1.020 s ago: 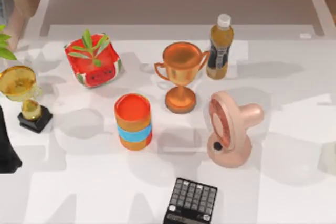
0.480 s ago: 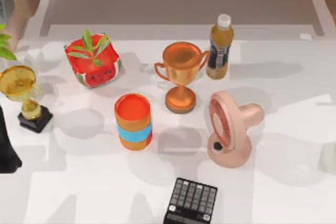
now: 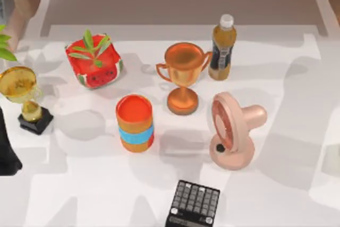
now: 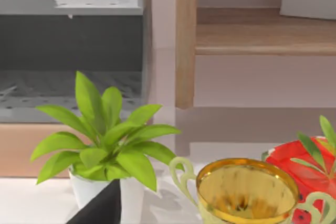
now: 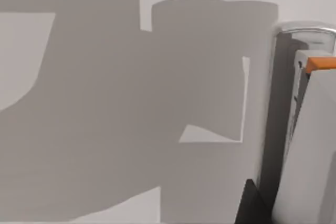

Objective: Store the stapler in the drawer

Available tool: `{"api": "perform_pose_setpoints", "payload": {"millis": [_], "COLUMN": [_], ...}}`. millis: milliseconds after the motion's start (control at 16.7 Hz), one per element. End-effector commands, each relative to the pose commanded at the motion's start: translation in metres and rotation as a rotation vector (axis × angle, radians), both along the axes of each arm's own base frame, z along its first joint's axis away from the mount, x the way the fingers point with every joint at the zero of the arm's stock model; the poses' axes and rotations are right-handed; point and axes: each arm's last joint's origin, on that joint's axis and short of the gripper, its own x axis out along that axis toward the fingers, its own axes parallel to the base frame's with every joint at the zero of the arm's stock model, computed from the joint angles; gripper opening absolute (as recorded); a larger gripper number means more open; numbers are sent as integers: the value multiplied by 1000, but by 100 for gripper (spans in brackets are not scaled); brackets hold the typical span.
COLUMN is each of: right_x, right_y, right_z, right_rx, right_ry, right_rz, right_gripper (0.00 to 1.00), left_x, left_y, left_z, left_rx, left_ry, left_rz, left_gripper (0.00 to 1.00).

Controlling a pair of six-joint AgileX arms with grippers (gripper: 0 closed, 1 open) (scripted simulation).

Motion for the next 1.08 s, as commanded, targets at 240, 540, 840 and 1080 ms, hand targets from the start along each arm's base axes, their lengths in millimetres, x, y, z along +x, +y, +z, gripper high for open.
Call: {"api": "perform_pose_setpoints", "payload": {"millis": [240, 540, 840, 1080], "right_x": [0, 0, 0, 0], "right_y": [0, 0, 0, 0], "right_z": [0, 0, 0, 0], "right_rx": [0, 0, 0, 0], "right_ry": [0, 0, 0, 0], "right_rz": [0, 0, 0, 0], "right_gripper": [0, 38, 75, 100], "left_x": [0, 0, 0, 0], "left_y": [0, 0, 0, 0], "left_z": [0, 0, 0, 0], "left_rx": [0, 0, 0, 0], "left_ry": [0, 0, 0, 0], "left_rz": [0, 0, 0, 0], "left_gripper": [100, 100, 100, 100]}}
